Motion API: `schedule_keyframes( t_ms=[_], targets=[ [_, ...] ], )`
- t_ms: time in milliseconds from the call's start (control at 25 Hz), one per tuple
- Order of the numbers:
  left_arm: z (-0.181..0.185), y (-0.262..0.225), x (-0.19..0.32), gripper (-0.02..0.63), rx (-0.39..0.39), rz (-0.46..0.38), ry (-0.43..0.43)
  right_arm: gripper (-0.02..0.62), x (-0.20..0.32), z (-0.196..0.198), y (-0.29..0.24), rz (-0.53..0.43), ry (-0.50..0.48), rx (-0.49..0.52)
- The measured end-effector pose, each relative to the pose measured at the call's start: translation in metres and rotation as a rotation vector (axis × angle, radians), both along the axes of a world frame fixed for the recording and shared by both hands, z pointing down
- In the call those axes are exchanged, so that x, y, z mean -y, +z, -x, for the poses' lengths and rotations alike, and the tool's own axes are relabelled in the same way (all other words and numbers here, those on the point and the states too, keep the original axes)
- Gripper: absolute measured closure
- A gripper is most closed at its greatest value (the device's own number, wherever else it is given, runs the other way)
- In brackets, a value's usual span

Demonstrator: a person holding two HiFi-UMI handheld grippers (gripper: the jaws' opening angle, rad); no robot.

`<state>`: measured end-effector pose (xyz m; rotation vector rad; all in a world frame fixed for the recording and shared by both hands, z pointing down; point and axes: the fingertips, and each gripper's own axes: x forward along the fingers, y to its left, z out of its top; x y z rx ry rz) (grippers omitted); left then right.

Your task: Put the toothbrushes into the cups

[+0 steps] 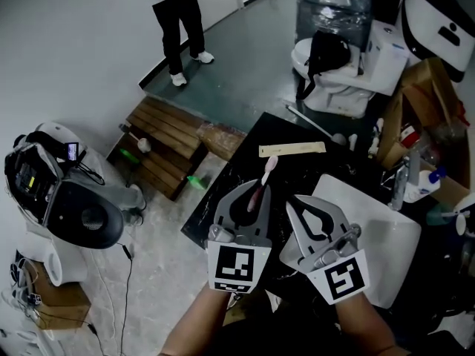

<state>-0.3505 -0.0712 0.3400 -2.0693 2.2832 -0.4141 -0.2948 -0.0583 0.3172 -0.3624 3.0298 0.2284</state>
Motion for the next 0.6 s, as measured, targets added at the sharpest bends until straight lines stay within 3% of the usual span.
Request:
schedule_keyframes(
  t_ms=[120,240,600],
  targets=[
    [-0.009,-0.016,-0.002,0.567,0.027,-0.103,0.011,0.561,-0.005,-0.005,-0.006,0.01,-0.004,0.012],
    [-0.014,-0.024,-0.005,0.567,0.035,-0.155,0.007,0.561,-0.007,-0.01,-0.009,-0.001,0.006,0.012],
    [-0.039,-0.03,-0.008,0.566,0.123,-0.184,0.051,0.561,-0.001,-0.025,-0.015,0.006,0.046,0.038]
  ],
)
